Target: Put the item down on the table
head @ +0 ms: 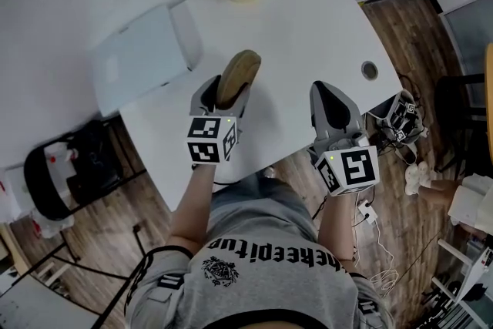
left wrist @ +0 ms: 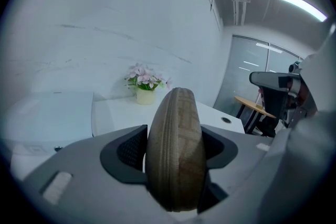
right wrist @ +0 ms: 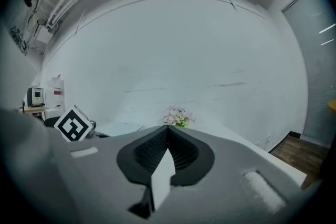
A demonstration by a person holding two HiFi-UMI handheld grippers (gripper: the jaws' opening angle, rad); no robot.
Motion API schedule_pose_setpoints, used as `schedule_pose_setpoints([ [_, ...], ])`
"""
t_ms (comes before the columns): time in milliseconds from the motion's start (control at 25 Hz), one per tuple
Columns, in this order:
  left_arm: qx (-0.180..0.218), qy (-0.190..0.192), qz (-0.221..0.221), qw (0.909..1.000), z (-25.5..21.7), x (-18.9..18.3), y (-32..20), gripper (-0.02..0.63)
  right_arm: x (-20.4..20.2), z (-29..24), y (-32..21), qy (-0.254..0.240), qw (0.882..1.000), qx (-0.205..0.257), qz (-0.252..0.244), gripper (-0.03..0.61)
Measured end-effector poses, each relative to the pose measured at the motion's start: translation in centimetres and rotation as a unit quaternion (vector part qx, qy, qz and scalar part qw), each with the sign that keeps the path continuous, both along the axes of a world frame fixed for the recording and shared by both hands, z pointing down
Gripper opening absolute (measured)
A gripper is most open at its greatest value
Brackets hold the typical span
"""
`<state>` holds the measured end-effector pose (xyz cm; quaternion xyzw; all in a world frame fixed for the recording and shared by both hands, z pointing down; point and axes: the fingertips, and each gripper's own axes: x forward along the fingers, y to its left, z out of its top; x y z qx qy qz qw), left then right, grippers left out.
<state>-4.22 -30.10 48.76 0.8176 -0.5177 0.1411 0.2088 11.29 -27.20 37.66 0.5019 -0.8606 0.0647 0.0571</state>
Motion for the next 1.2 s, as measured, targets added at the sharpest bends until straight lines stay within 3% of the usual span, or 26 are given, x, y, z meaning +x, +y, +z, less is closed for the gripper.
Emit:
schedule_pose_setpoints([
  [440,-0.052,-0.036,0.022,0.9978,5.0,0.8,-1.0,0.295,1.1,1.6,-0.5,0.01,0.999,-0.023,0.023,0.0],
  [1200,-0.087,-0.08,0.04,0.9922,8.3,1.8,-1.2,0.296,1.8,2.7,-1.3,0.016,0.999,-0.04,0.032,0.0],
])
